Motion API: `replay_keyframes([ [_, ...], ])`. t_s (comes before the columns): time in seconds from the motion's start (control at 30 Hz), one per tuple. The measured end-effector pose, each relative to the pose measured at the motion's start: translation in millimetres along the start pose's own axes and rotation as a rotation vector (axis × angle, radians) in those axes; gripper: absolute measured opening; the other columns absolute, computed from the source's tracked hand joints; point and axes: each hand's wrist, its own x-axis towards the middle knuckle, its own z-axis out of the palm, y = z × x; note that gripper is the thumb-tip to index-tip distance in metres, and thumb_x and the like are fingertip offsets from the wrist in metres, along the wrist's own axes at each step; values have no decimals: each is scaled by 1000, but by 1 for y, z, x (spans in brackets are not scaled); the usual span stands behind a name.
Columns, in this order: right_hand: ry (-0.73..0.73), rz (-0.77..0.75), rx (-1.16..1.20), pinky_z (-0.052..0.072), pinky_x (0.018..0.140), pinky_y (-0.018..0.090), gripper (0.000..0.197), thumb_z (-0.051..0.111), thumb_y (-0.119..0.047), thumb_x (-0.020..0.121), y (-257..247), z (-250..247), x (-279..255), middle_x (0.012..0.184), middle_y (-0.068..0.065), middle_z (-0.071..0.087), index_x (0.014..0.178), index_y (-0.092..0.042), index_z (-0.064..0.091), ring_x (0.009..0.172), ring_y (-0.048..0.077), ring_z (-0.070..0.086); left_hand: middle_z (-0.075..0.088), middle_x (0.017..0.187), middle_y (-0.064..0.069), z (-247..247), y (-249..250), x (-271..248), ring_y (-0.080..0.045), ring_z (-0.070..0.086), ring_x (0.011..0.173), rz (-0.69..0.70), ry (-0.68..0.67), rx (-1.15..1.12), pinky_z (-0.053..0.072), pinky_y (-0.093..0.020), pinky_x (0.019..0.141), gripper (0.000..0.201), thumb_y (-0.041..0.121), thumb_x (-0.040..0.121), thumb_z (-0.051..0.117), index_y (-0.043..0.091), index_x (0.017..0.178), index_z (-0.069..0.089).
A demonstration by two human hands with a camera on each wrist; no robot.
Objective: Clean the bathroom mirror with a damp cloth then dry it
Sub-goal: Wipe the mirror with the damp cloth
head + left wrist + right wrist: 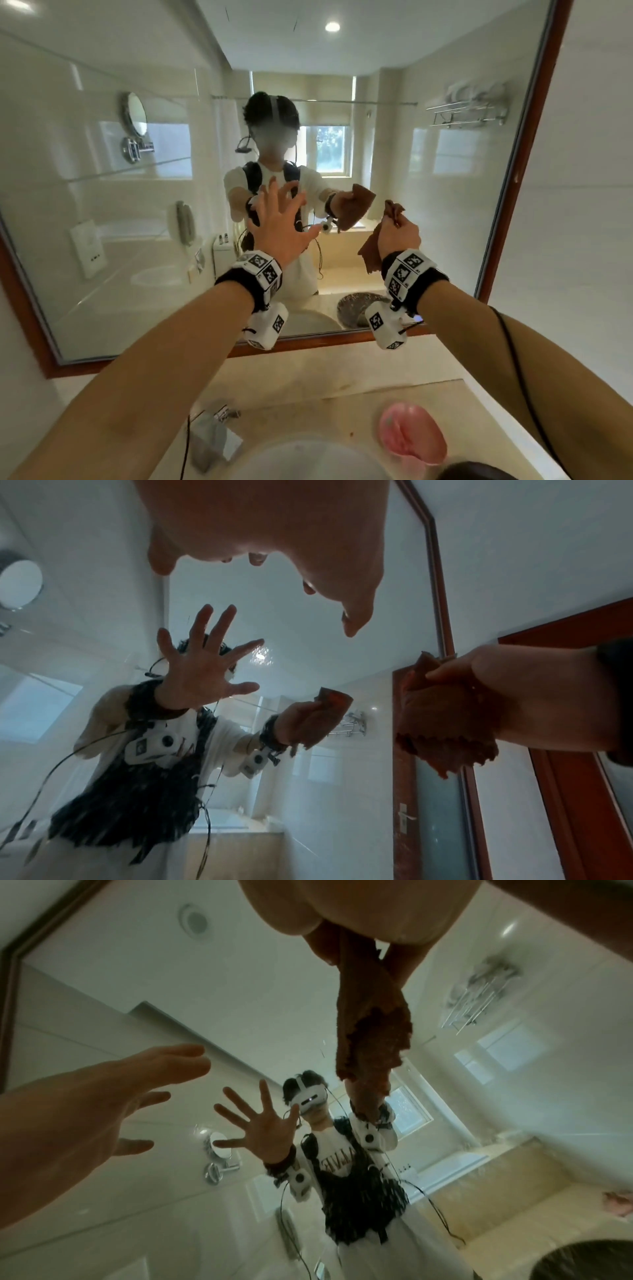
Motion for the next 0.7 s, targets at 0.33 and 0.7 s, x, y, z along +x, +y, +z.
replay_keyframes([
  [0.33, 90, -221, -214, 54, 83, 39, 34, 39, -33, 99, -67, 6, 68, 107, 12, 62, 123, -22, 60, 88, 30, 63, -13, 165, 0, -25, 13, 46, -32, -13, 151, 3, 59, 155, 5, -66, 115, 72, 69, 91, 44, 50, 151, 11],
  [0.7, 3, -638, -489, 51, 82, 36, 45, 38, -45, 98, -55, 74, 73, 111, 2, 47, 136, -22, 41, 87, 18, 54, -2, 166, -2, -33, -4, 67, -29, -3, 152, 79, 225, 196, 10, -64, 115, 61, 57, 96, 43, 42, 152, 24],
])
